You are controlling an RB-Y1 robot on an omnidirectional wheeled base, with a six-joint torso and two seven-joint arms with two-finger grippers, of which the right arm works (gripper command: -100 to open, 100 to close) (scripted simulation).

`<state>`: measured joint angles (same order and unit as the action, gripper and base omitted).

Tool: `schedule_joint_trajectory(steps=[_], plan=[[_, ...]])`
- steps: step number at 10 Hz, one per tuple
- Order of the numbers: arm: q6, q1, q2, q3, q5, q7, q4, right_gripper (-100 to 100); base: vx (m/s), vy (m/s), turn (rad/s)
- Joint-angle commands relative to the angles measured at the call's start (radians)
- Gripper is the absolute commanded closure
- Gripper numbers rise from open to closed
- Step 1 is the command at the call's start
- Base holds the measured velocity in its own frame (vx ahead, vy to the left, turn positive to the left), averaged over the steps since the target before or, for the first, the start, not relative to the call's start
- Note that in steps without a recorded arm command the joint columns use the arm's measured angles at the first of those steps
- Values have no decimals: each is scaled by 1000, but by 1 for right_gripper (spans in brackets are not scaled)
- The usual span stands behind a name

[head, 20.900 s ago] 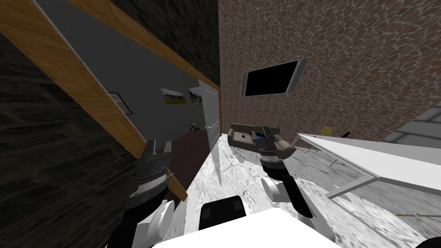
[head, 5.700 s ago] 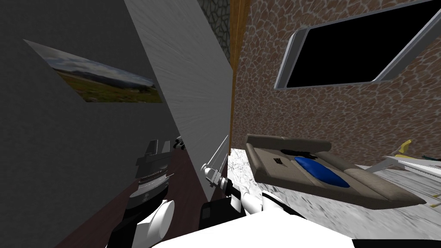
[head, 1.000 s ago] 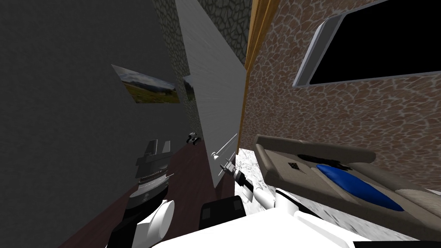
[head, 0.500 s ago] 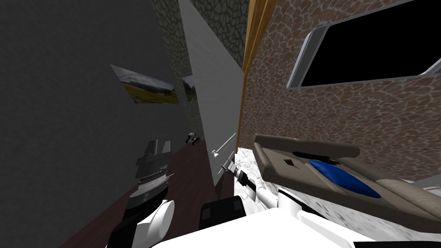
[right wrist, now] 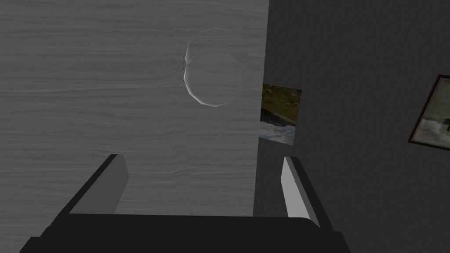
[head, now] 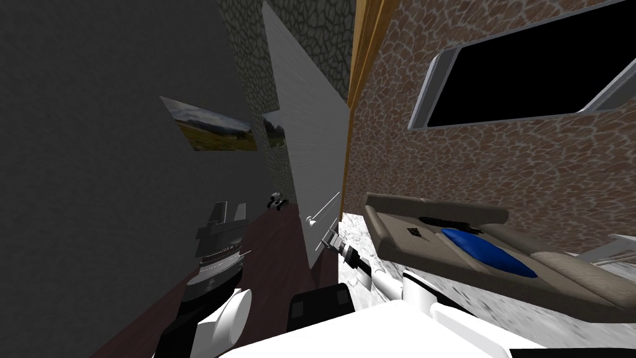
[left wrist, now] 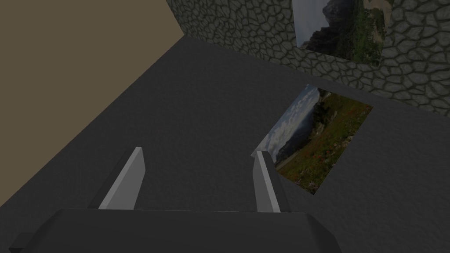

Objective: Push the door open

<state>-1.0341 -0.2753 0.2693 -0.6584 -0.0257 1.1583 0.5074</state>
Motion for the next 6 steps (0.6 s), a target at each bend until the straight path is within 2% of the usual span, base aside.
schedule_joint_trajectory(steps=[1, 6], plan=[[5, -2, -5, 3, 1, 5, -1, -100, 173, 116, 33], [22, -9, -24, 15, 6, 20, -6, -100, 155, 148, 32]])
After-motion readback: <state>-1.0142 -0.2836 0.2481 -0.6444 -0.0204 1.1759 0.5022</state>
